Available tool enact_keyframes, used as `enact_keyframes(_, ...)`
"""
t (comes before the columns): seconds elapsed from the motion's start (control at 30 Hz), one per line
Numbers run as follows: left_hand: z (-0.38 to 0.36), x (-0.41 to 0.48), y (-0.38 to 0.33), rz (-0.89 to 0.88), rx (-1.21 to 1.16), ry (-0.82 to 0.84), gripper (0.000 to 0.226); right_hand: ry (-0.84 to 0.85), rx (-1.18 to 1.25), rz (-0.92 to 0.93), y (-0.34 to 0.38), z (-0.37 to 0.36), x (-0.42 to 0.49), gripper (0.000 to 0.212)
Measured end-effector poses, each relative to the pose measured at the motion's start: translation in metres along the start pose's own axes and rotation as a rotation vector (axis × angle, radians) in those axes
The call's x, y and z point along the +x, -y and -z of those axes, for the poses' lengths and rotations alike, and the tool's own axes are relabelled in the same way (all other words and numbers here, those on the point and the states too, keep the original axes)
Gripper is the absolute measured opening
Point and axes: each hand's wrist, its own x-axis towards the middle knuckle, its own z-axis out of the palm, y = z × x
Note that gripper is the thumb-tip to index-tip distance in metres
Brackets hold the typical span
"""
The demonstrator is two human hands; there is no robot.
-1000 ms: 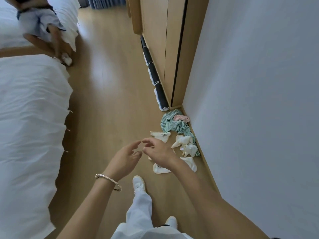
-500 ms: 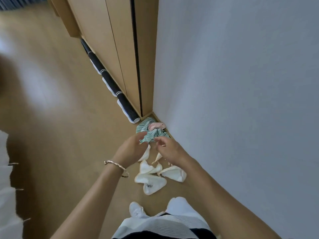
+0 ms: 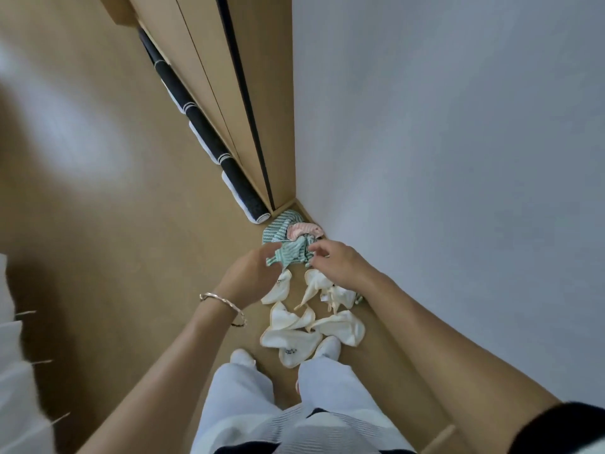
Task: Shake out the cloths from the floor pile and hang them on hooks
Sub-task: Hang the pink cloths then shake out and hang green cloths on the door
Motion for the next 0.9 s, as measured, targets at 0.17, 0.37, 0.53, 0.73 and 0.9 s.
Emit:
enact_keyframes(0.17,-0.009,0.083,0.024,0.015,0.028,0.042,0.045,0.001,0.004,-0.081,-0.016,0.0,0.068,0.041)
enact_keyframes(0.37,-0.057,0.176,0.083,-0.017,0.081,0.265,0.054,0.005,0.114,-0.223,-0.05,-0.044,0.159,0.041)
enact_keyframes(0.53,-0.079,0.263,0.151,-0.048,0.193,0.298,0.055,0.015,0.14,-0.309,-0.094,-0.1,0.262,0.04)
enact_keyframes(0.73,-0.133,0.359,0.219,-0.04,0.242,0.277,0.056,0.076,0.049,-0.326,-0.142,-0.151,0.376,0.035)
enact_keyframes(0.9,-0.206,0.421,0.267,-0.109,0.349,0.307,0.056,0.071,-0.057,-0.309,-0.192,-0.174,0.448,0.039)
